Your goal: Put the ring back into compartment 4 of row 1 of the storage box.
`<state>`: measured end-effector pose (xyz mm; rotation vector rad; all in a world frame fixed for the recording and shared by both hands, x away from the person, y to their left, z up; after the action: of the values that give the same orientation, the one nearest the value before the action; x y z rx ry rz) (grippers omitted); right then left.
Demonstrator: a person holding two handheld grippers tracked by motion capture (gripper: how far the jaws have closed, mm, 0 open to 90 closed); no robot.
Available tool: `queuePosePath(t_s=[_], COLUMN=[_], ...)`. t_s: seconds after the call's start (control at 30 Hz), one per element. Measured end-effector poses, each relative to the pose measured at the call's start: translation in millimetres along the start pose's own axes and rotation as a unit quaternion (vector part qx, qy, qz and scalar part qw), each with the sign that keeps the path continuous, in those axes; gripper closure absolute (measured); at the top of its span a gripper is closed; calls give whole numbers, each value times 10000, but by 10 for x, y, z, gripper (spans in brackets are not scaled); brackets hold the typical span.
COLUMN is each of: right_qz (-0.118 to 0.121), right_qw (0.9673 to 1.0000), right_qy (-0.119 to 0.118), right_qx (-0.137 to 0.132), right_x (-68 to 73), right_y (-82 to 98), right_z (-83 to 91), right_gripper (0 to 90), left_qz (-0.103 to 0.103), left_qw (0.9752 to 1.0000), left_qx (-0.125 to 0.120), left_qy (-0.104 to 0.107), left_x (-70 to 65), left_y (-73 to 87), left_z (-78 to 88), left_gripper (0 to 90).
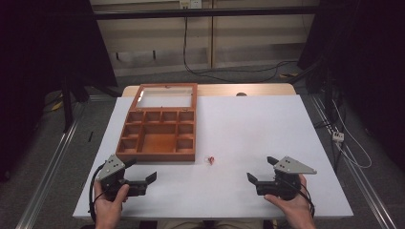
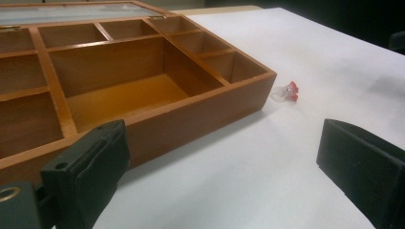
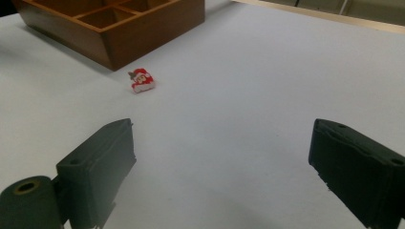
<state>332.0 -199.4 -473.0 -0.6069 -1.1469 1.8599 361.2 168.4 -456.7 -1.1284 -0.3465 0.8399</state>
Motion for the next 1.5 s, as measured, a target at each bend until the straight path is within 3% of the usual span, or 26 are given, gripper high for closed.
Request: queuePosePath(t_s=[0.2,0.63,0.83,1.1,1.5], right_qz=[-8,262,385,469,571], right_qw=[9998,9987,9973,9969,9952], right_qy=[-187,-433,-573,-606,-748], right_qx=[21,89,245,200,253], right_x=[85,231,345,368,445], right_y=[-42,-241,-255,-390,-508], right_z=[-59,-222,-360,-433,-688], right_gripper=[88,109,105,118,154], left_qz=[-8,-45,-61,-17,-14], left_qw=[10000,9999,10000,10000,9999], left_qx=[36,48,49,88,106], left_qy=[-27,-124,-12,-16,-49], left_x=[2,14,-12,-9,5], left_y=[2,4,6,14,25], left_z=[-15,-1,-2,-23,-10], left_gripper=[36,39,39,42,42])
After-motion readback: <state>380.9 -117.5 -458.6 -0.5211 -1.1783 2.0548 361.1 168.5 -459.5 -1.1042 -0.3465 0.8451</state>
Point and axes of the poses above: each handheld gripper's, and its own axes: z roughly backward along the jaws, y roughly out of its underside, x roughly to its left, the point moved 9 cm from there along -z, roughly forward along the jaws, and after that the axes turned 1 degree about z, right-handed, at the moved point
